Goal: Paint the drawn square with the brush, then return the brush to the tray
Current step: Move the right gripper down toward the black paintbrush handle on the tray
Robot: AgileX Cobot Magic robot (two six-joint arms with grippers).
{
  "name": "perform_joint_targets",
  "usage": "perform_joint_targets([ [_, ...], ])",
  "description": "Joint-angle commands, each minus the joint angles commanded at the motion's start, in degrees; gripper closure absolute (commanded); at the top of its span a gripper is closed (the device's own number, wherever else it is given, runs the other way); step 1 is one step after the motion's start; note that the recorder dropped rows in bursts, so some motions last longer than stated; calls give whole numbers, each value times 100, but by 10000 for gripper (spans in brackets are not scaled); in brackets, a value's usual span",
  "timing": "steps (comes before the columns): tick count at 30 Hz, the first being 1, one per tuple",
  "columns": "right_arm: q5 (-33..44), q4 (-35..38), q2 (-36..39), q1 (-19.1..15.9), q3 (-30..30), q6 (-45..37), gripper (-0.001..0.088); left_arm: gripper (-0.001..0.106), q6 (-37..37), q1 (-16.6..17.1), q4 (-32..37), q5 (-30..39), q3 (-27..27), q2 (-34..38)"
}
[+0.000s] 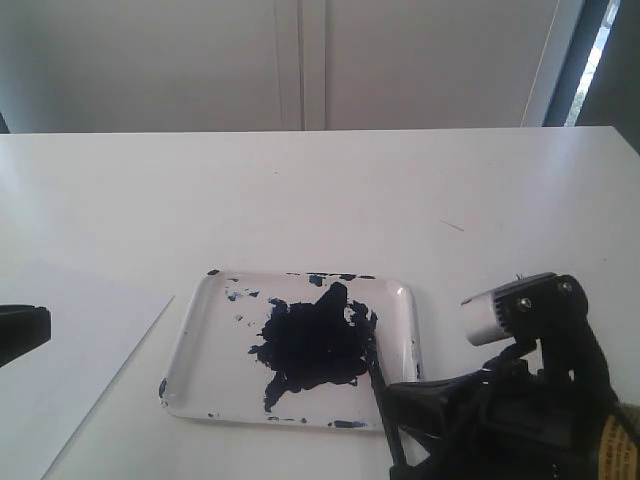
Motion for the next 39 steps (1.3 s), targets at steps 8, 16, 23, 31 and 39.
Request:
perform_joint_targets([
  [8,785,192,0,0,13,-9,868,818,0,0,0,0,0,0],
  [16,1828,1119,0,0,13,-576,770,818,0,0,0,0,0,0],
  [23,1295,1190,0,0,13,-668,719,818,0,0,0,-14,0,0],
  [31,1719,2323,12,109,13,-889,719,818,0,0,0,-14,0,0],
  [39,1916,3846,12,759,13,-2324,616,818,0,0,0,-3,0,0],
])
